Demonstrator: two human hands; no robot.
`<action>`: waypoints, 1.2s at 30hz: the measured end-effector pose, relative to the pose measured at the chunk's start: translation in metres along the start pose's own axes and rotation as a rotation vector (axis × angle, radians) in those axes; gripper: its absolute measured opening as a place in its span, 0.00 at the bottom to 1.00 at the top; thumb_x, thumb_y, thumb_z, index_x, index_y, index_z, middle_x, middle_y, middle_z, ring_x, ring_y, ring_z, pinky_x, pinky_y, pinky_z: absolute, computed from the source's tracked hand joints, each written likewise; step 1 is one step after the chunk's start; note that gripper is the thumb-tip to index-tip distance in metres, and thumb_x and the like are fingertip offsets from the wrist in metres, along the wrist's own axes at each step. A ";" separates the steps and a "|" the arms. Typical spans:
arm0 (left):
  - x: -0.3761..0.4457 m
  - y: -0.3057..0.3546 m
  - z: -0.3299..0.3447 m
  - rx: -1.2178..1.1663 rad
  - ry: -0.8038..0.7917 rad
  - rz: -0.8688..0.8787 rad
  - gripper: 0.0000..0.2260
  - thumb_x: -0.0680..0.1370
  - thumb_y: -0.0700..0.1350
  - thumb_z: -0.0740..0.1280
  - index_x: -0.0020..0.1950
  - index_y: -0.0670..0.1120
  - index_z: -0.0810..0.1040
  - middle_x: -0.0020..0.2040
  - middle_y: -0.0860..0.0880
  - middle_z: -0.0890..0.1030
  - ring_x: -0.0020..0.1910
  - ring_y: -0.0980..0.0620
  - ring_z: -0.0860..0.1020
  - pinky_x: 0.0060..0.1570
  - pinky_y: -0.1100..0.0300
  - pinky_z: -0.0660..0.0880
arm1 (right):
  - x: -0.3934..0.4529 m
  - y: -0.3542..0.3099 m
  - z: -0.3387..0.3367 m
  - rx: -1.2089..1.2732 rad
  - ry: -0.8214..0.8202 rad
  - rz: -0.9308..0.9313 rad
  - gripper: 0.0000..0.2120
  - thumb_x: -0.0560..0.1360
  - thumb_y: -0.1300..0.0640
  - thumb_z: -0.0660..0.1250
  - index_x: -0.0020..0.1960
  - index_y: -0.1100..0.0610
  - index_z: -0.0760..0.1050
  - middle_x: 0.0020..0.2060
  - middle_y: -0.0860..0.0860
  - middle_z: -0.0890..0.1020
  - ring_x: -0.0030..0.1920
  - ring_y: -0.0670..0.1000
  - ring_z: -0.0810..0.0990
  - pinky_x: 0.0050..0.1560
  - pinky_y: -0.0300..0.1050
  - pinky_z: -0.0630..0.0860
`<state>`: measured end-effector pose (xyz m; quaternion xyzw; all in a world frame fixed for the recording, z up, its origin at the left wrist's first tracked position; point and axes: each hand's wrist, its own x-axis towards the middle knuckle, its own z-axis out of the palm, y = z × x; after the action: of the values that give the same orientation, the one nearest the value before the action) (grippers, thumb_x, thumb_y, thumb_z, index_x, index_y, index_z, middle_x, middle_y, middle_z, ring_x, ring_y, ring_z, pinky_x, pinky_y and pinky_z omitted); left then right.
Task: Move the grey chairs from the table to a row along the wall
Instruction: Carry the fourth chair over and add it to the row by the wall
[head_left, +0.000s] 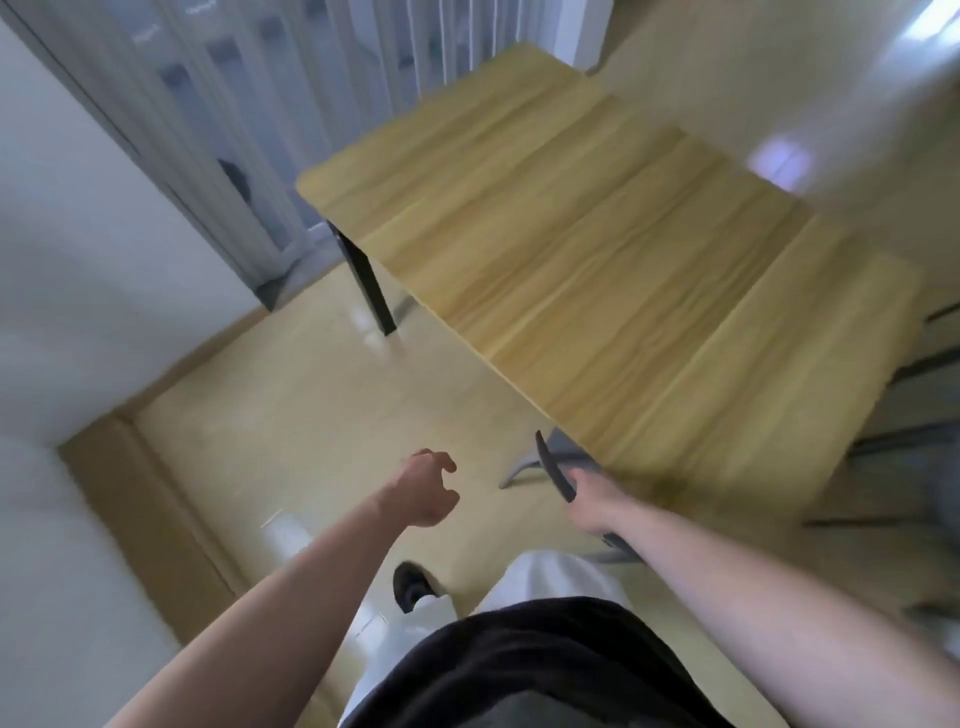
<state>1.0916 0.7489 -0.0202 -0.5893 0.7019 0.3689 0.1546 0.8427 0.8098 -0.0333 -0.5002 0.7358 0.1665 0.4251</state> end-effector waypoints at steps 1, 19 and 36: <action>0.007 -0.003 -0.007 0.046 -0.027 0.020 0.20 0.76 0.47 0.67 0.69 0.50 0.73 0.67 0.47 0.73 0.67 0.48 0.71 0.63 0.59 0.68 | -0.005 0.000 0.003 0.037 -0.015 0.026 0.24 0.78 0.58 0.59 0.74 0.54 0.65 0.67 0.54 0.74 0.63 0.56 0.75 0.44 0.44 0.73; 0.098 0.156 -0.011 0.636 -0.293 0.525 0.19 0.77 0.45 0.63 0.69 0.53 0.73 0.67 0.52 0.74 0.62 0.49 0.75 0.53 0.57 0.75 | -0.037 0.091 0.055 0.772 0.177 0.524 0.28 0.76 0.52 0.62 0.74 0.57 0.62 0.67 0.56 0.71 0.59 0.57 0.76 0.53 0.49 0.77; 0.175 0.209 -0.043 1.021 -0.510 0.909 0.21 0.76 0.49 0.66 0.69 0.50 0.74 0.66 0.50 0.76 0.64 0.47 0.75 0.62 0.54 0.73 | 0.018 0.001 0.049 1.818 0.442 1.059 0.37 0.77 0.52 0.66 0.74 0.65 0.49 0.47 0.58 0.77 0.48 0.57 0.81 0.52 0.54 0.81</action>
<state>0.8590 0.6013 -0.0348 0.0102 0.9039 0.1491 0.4007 0.8622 0.8321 -0.0767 0.3668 0.7675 -0.3745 0.3691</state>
